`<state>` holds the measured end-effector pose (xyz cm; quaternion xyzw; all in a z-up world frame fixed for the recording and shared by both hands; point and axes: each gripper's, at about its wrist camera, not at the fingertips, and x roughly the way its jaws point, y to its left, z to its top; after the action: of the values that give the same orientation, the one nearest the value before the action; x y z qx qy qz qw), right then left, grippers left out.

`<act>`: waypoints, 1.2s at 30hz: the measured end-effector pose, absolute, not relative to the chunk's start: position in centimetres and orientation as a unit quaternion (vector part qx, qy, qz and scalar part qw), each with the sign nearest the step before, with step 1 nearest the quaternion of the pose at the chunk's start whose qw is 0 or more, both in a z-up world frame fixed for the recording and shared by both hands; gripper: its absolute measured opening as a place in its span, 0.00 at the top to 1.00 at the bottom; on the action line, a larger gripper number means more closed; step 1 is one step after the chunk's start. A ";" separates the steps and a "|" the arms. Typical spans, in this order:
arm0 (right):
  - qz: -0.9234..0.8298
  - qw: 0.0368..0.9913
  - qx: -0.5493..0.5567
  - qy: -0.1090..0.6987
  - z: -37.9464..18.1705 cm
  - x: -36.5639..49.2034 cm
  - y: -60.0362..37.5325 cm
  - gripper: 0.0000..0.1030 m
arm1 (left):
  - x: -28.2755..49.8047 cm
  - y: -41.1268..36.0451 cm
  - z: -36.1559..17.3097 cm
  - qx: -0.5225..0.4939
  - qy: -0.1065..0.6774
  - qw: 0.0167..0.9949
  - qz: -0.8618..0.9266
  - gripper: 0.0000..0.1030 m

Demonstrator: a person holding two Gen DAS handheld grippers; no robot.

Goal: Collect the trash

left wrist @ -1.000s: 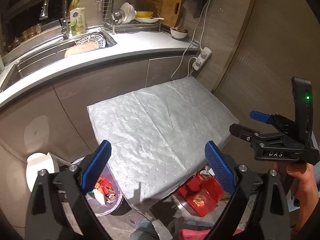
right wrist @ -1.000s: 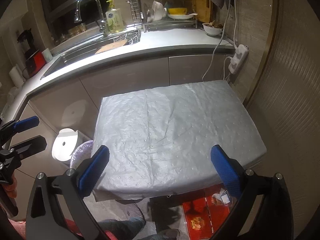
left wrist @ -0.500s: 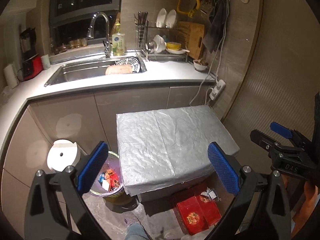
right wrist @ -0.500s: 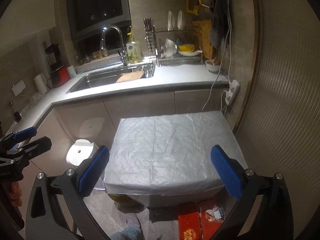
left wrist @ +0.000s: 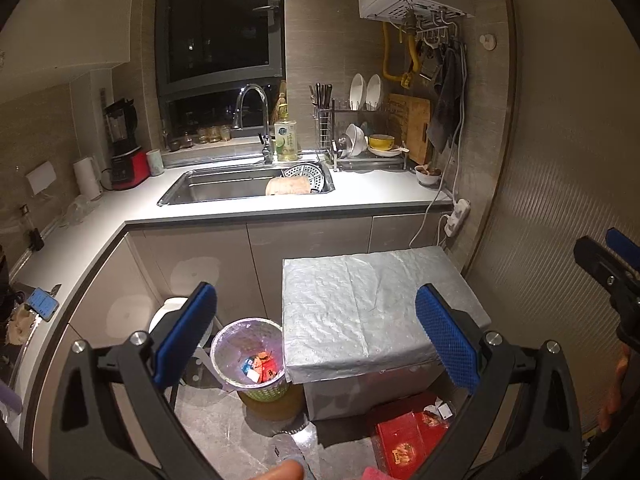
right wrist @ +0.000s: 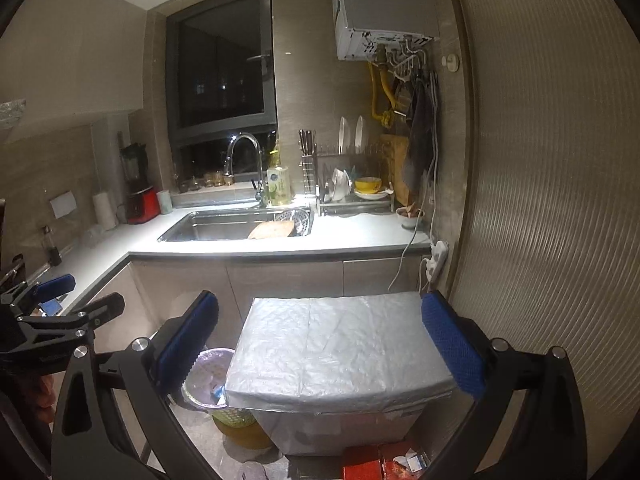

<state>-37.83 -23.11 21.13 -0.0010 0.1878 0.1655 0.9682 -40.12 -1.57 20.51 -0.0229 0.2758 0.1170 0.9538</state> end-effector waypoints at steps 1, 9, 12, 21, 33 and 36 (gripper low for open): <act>0.167 0.968 -0.002 0.186 21.0 -38.2 -23.2 0.02 | -40.6 -1.6 20.5 -0.026 0.274 0.954 0.120 0.07; 0.183 0.963 -0.005 0.198 20.1 -38.5 -23.5 0.02 | -41.8 -1.8 20.3 -0.030 0.265 0.954 0.140 0.07; 0.183 0.963 -0.004 0.196 20.1 -38.5 -23.5 0.02 | -41.5 -2.2 20.2 -0.026 0.266 0.953 0.142 0.07; 0.188 0.962 -0.003 0.199 19.8 -38.0 -23.5 0.02 | -40.9 -2.7 20.2 -0.024 0.266 0.952 0.149 0.07; 0.186 0.961 0.001 0.206 19.5 -37.5 -23.4 0.02 | -40.6 -2.5 20.0 -0.022 0.271 0.949 0.158 0.07; 0.187 0.960 0.001 0.207 19.5 -37.4 -23.3 0.02 | -40.6 -2.4 20.0 -0.022 0.271 0.949 0.158 0.07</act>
<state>-37.45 -23.33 19.46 0.0007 0.2073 0.1869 0.9603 -40.61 -2.38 19.99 -0.0223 0.2706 0.1580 0.9494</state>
